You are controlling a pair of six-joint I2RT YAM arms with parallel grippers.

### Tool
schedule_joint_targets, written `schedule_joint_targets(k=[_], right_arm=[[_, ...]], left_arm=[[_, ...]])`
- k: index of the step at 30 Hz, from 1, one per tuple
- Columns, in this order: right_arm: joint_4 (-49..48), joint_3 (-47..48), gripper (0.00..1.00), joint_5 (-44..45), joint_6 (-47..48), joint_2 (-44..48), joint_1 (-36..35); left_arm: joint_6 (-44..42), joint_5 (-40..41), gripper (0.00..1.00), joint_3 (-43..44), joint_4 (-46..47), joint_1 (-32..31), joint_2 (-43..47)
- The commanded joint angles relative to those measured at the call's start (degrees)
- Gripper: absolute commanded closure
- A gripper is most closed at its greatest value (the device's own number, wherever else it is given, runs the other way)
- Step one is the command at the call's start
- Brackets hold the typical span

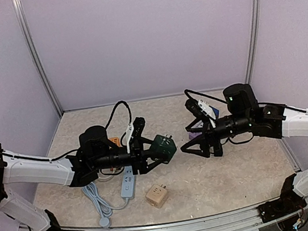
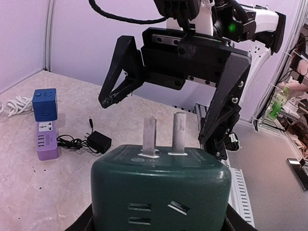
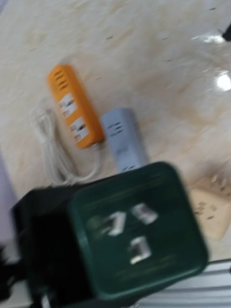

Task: Insert the plug
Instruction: Pick up the plug at the center of the board, then pass from the left arm to the right

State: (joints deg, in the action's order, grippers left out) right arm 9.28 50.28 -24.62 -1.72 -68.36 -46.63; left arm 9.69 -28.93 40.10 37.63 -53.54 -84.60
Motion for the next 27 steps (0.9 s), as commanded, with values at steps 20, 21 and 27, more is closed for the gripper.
schedule_joint_targets(k=[20,21,27], right_arm=[[-7.8,2.5,0.19,-7.0,0.7,-4.4,-7.6],[-7.8,2.7,0.2,-7.0,0.7,-4.5,-7.7],[-6.9,4.6,0.23,-7.0,0.9,-5.8,-8.9]], left_arm=[[5.8,-13.4,0.89,-0.9,5.1,2.8,1.5],[5.9,-13.4,0.89,-0.9,5.1,2.8,1.5],[6.6,-14.1,0.88,-0.6,5.7,2.8,0.7]])
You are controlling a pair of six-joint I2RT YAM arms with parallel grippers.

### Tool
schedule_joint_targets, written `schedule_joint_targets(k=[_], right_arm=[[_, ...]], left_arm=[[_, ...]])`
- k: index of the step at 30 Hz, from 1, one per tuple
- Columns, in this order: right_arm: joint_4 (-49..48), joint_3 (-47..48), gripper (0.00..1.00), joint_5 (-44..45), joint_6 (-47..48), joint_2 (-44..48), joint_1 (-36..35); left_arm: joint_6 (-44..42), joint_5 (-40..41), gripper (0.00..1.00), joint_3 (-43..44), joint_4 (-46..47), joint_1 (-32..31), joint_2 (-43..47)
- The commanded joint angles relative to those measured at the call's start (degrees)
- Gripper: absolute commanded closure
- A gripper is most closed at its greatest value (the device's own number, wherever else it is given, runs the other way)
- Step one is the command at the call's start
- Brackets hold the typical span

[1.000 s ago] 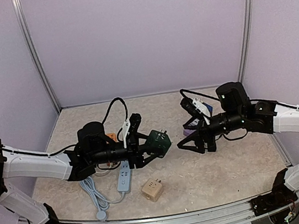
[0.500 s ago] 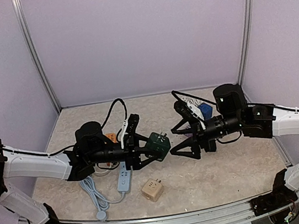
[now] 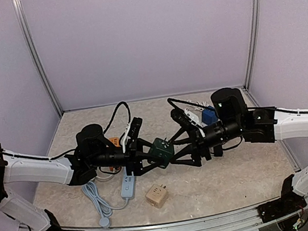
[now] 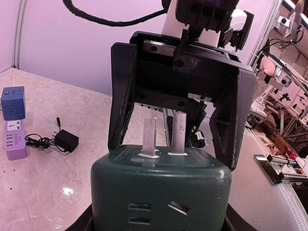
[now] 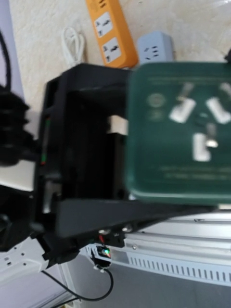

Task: Insert the plug
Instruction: Pass from the left arm to the right, then pass from the right arm to the left

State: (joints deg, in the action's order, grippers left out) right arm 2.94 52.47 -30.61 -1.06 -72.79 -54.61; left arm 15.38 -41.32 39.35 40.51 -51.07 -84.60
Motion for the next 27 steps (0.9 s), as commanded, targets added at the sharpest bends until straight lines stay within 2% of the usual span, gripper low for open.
schedule_joint_targets(k=[1,4,13,15,17,18,19,20,21,22,27], right_arm=[[-0.4,2.7,0.24,-1.3,0.3,-1.7,-1.0],[0.0,3.2,0.31,-1.6,0.3,-2.6,-1.1],[1.4,3.7,0.37,-1.9,0.5,-3.7,-1.4],[1.3,3.8,0.42,-2.0,0.5,-3.8,-1.4],[1.3,3.8,0.55,-2.4,0.4,-4.0,-1.3],[1.3,3.9,0.64,-2.7,0.3,-4.1,-1.3],[1.5,4.0,0.72,-2.9,0.3,-4.1,-1.4],[2.0,4.2,0.82,-3.0,0.3,-4.1,-1.4],[2.6,4.4,0.88,-2.7,0.4,-3.8,-1.3],[3.3,4.5,0.93,-2.4,0.5,-3.7,-1.3],[8.6,5.0,0.97,-0.7,3.1,-1.3,-1.4]], left_arm=[[1.1,-1.7,0.88,0.2,3.0,0.3,0.5],[1.2,-1.7,0.88,0.2,3.3,0.3,0.4],[-0.1,-0.4,0.88,0.1,2.6,0.3,1.4],[-0.3,-0.1,0.88,0.0,2.5,0.3,1.7],[-0.5,0.2,0.85,0.1,2.2,0.2,1.7],[-0.8,0.4,0.81,0.2,1.7,0.1,1.7],[-1.1,0.6,0.72,0.5,0.9,0.1,1.8],[-1.5,0.7,0.57,0.9,-0.7,0.1,2.0],[-2.4,0.4,0.4,1.3,-2.6,0.1,2.2],[-3.2,0.4,0.31,2.0,-4.8,0.0,2.5],[-7.2,1.9,0.22,4.2,-17.3,0.0,5.7]])
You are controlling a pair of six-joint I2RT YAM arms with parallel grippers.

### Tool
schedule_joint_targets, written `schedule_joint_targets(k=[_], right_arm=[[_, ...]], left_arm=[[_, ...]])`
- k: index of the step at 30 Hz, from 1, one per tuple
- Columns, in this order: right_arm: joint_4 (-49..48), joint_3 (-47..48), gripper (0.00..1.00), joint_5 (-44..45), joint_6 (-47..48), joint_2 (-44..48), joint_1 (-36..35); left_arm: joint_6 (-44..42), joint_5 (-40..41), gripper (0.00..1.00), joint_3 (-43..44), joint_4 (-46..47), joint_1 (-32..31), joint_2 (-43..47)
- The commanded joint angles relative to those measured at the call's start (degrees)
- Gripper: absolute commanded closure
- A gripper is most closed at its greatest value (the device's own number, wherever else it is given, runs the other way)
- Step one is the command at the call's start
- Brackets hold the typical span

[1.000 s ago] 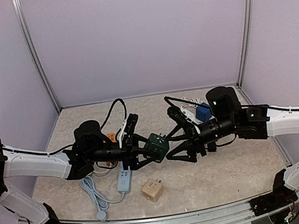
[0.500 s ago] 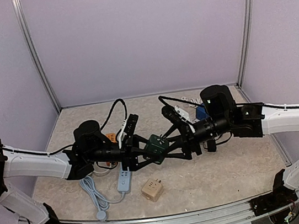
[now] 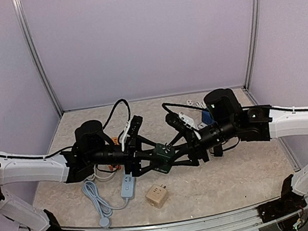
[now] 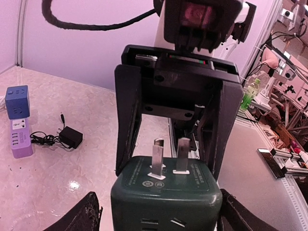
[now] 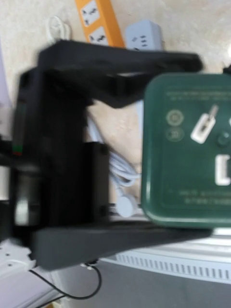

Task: Insert the plug
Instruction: Pass from the right arm to the left

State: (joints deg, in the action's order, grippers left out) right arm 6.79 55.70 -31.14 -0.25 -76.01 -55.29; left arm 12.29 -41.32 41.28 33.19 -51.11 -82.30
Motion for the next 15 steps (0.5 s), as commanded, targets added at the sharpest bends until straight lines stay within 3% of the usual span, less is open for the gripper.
schedule_joint_targets(k=[1,3,5,15], right_arm=[[5.7,2.0,0.97,0.2,2.5,2.3,-0.7],[7.5,2.2,0.96,0.8,3.2,3.1,-0.7],[9.3,2.7,0.96,0.5,3.7,3.1,-0.7],[13.0,4.8,0.94,-1.5,4.6,1.5,-0.7]], left_arm=[[-4.9,2.4,0.18,2.0,-11.4,0.1,4.4],[-6.7,3.4,0.08,1.6,-13.5,0.3,6.6],[-7.9,3.7,0.04,1.8,-15.2,0.5,8.0],[-16.4,-2.0,0.05,13.6,-36.8,-0.7,4.1]])
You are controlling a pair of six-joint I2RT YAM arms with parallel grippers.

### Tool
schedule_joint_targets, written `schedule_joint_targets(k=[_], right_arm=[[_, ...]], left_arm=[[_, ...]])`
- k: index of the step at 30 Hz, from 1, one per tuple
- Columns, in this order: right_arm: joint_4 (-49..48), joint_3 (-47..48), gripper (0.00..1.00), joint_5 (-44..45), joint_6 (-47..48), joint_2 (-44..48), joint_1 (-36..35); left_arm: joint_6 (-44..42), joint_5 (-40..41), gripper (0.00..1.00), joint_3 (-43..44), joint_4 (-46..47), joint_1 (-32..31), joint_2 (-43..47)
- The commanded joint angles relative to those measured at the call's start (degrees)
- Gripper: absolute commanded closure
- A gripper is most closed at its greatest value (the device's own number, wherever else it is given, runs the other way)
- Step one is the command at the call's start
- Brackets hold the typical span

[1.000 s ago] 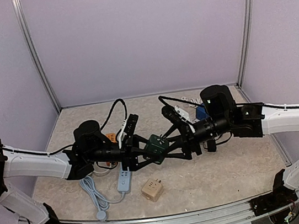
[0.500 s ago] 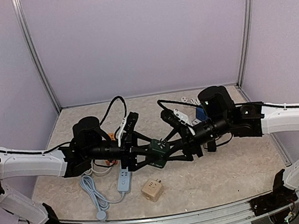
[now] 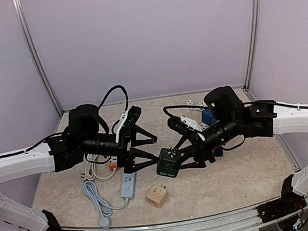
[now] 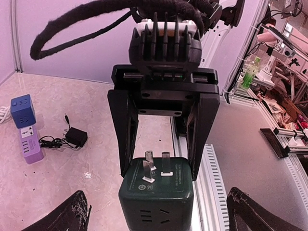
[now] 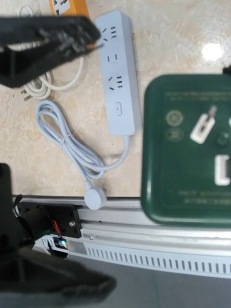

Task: Insert the plug
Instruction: Pass from the right arm to the left

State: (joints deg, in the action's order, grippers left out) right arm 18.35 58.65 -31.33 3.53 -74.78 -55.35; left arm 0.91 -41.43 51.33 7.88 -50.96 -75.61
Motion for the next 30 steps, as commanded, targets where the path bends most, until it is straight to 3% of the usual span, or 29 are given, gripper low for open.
schedule_joint_targets(k=[1,11,21,24,30], right_arm=[[1.4,1.9,0.94,-1.5,0.7,0.3,-0.6],[3.0,2.5,0.94,-1.2,1.0,-0.9,-0.7],[3.9,2.7,0.93,-1.8,1.5,-2.3,-0.9],[4.0,2.7,0.93,-1.7,1.9,-2.2,-1.0],[4.6,2.7,0.93,-1.3,2.6,-2.4,-1.0]], left_arm=[[-5.3,-1.3,0.05,3.9,-12.1,-1.0,-3.0],[-8.4,-0.3,0.1,9.3,-18.8,-4.3,-7.3],[-8.3,0.0,0.22,10.4,-18.2,-4.9,-9.2],[-8.8,-0.2,0.29,10.7,-18.5,-4.9,-9.3],[-8.7,-1.0,0.56,11.0,-18.7,-4.9,-10.1]])
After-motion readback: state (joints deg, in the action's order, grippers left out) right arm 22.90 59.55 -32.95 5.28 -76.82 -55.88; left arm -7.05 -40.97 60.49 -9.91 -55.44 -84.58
